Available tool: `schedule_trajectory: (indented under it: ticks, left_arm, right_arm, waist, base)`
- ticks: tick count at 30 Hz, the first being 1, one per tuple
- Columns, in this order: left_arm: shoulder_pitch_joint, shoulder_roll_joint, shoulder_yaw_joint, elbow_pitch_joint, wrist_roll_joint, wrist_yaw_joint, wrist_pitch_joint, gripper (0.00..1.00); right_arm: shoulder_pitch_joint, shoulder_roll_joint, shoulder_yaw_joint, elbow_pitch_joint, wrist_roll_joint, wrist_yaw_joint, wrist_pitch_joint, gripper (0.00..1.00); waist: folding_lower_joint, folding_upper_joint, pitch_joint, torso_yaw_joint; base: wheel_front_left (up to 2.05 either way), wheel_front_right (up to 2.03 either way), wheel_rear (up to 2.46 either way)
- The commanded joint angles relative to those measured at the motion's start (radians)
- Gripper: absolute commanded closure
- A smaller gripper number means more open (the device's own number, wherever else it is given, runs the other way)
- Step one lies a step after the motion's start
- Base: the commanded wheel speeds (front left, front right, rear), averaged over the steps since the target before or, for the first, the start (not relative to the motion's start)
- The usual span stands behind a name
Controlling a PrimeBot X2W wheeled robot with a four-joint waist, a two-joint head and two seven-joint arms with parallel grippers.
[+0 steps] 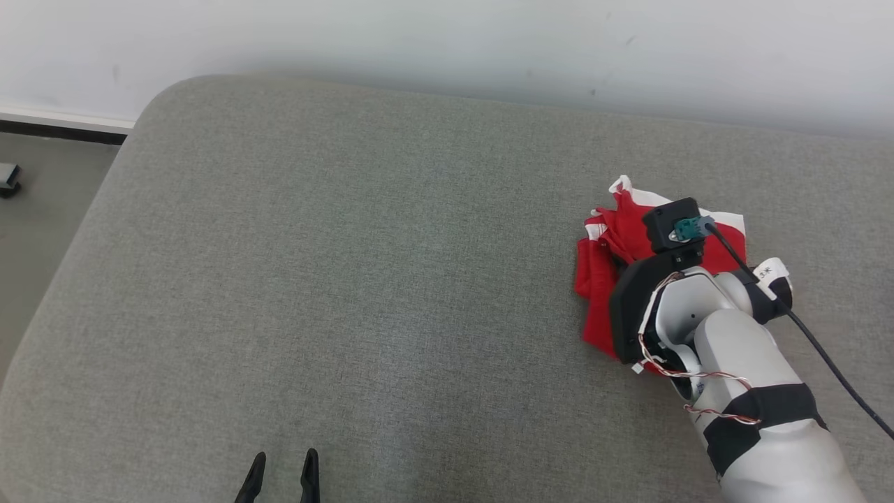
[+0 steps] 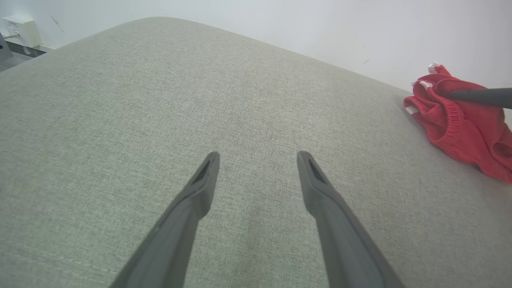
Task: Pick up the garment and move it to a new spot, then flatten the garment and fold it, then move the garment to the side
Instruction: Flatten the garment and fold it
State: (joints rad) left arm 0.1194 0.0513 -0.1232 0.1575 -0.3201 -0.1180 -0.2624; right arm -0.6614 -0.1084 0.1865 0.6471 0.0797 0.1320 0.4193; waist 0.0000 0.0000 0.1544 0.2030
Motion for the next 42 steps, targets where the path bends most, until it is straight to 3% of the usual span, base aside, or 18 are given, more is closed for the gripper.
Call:
schedule_trajectory:
  ticks: [1, 3, 4, 5, 13, 17, 23, 24, 25, 26, 32, 42]
  left_arm:
    - [0.011, -0.002, -0.001, -0.002, -0.014, 0.003, -0.003, 0.00]
    - [0.011, -0.002, -0.004, -0.003, -0.013, 0.006, -0.003, 0.00]
    - [0.012, -0.002, -0.004, -0.004, -0.013, 0.008, -0.003, 0.00]
    - [0.012, -0.002, -0.004, -0.004, -0.014, 0.010, -0.003, 0.00]
    - [0.020, -0.002, 0.006, -0.006, -0.015, 0.011, -0.003, 0.00]
    - [0.023, -0.002, 0.008, -0.008, -0.011, 0.011, -0.003, 0.00]
    - [0.024, -0.002, 0.009, -0.018, -0.005, 0.007, -0.003, 0.00]
    - [0.024, -0.002, 0.008, -0.019, -0.005, 0.007, -0.003, 0.00]
    - [0.022, -0.002, 0.007, -0.019, -0.005, 0.005, -0.003, 0.00]
    - [0.020, -0.002, 0.004, -0.020, -0.005, 0.004, -0.003, 0.00]
    - [0.011, -0.002, 0.000, -0.016, -0.005, 0.003, -0.003, 0.00]
    - [0.004, -0.002, 0.004, -0.001, -0.002, -0.002, -0.003, 0.00]
  right_arm:
    - [-0.011, 0.009, 0.007, 0.015, 0.011, -0.003, -0.011, 1.00]
    - [-0.019, 0.015, 0.015, 0.033, 0.019, -0.003, -0.024, 1.00]
    - [-0.022, 0.020, 0.027, 0.038, 0.027, -0.003, -0.034, 0.55]
    - [-0.025, 0.025, 0.033, 0.044, 0.043, -0.003, -0.044, 0.00]
    - [-0.044, 0.022, 0.057, -0.002, 0.196, -0.003, -0.147, 0.00]
    - [-0.038, -0.013, 0.014, -0.016, 0.198, -0.003, -0.196, 0.00]
    - [0.028, -0.066, -0.115, 0.020, 0.101, -0.003, -0.292, 0.00]
    - [0.039, -0.070, -0.132, 0.030, 0.080, -0.003, -0.308, 0.38]
    - [0.052, -0.073, -0.150, 0.041, 0.058, -0.003, -0.325, 0.61]
    - [0.065, -0.070, -0.161, 0.052, 0.042, -0.003, -0.340, 1.00]
    - [0.106, -0.001, -0.150, 0.131, -0.017, -0.003, -0.416, 1.00]
    - [0.075, 0.057, 0.059, 0.224, 0.038, -0.003, -0.472, 1.00]
  waist:
    - [0.0000, 0.0000, 0.001, 0.006]
    - [0.0000, 0.0000, 0.001, 0.008]
    - [0.0000, 0.0000, 0.000, 0.008]
    - [0.0000, 0.0000, -0.001, 0.006]
    - [0.0000, 0.0000, -0.027, -0.031]
    - [0.0000, 0.0000, -0.037, -0.045]
    - [0.0000, 0.0000, -0.037, -0.055]
    - [0.0000, 0.0000, -0.034, -0.055]
    - [0.0000, 0.0000, -0.031, -0.055]
    - [0.0000, 0.0000, -0.028, -0.054]
    - [0.0000, 0.0000, -0.014, -0.044]
    - [0.0000, 0.0000, -0.024, -0.031]
  base:
    - [0.00, 0.00, 0.00]
    - [0.00, 0.00, 0.00]
    - [0.00, 0.00, 0.00]
    - [0.00, 0.00, 0.00]
    - [0.00, 0.00, 0.00]
    - [0.00, 0.00, 0.00]
    - [0.00, 0.00, 0.00]
    - [0.00, 0.00, 0.00]
    - [0.00, 0.00, 0.00]
    - [0.00, 0.00, 0.00]
    - [0.00, 0.00, 0.00]
    - [0.00, 0.00, 0.00]
